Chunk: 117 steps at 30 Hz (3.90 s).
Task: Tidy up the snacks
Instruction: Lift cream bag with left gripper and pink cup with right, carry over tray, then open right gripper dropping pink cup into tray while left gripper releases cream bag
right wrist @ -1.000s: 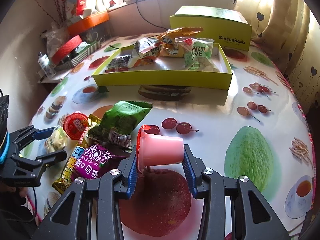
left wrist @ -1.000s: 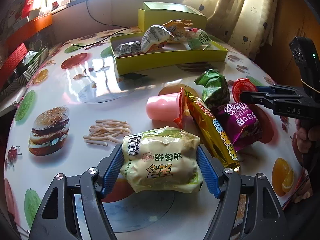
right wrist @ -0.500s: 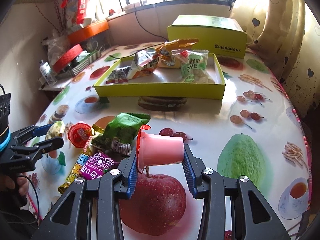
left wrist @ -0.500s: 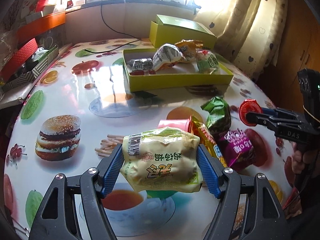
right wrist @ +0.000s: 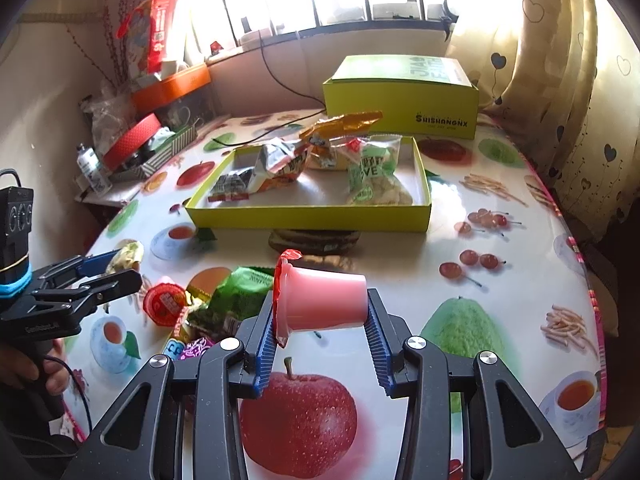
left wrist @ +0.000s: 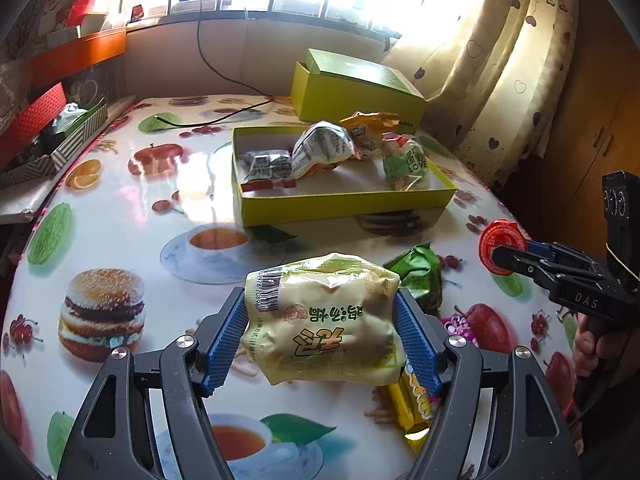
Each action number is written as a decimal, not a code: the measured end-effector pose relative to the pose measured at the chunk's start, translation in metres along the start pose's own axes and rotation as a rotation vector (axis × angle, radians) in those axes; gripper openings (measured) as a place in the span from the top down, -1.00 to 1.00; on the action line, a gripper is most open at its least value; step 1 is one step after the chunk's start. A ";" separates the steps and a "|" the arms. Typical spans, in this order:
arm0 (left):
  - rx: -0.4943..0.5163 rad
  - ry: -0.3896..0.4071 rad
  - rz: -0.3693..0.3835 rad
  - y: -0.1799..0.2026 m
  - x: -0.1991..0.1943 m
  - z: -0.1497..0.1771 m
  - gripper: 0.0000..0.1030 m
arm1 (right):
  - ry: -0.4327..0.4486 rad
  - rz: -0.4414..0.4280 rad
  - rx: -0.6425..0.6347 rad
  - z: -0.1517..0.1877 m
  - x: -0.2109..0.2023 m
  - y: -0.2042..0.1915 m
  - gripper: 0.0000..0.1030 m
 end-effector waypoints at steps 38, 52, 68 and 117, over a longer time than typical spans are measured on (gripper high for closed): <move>0.007 0.031 0.016 -0.005 0.039 -0.084 -0.41 | 0.003 -0.005 -0.080 -0.066 0.036 -0.009 0.23; 0.002 0.077 -0.014 -0.015 0.062 -0.122 -0.41 | 0.001 0.003 -0.085 -0.104 0.064 -0.002 0.23; 0.005 0.044 -0.062 -0.021 0.094 -0.126 -0.42 | -0.069 0.005 -0.091 -0.111 0.104 0.000 0.23; 0.042 0.008 -0.157 -0.018 0.099 -0.110 -0.44 | -0.041 -0.024 -0.111 -0.079 0.068 -0.012 -0.08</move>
Point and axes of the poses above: each gripper's, at about its wrist camera, not at the fingertips, and x roughly the way its jaws point, y to its right, z to its underside, the point moved 2 cm from there along x, roughly the way its jaws point, and after that the axes turned 9 degrees about -y, right-handed, at the moved point
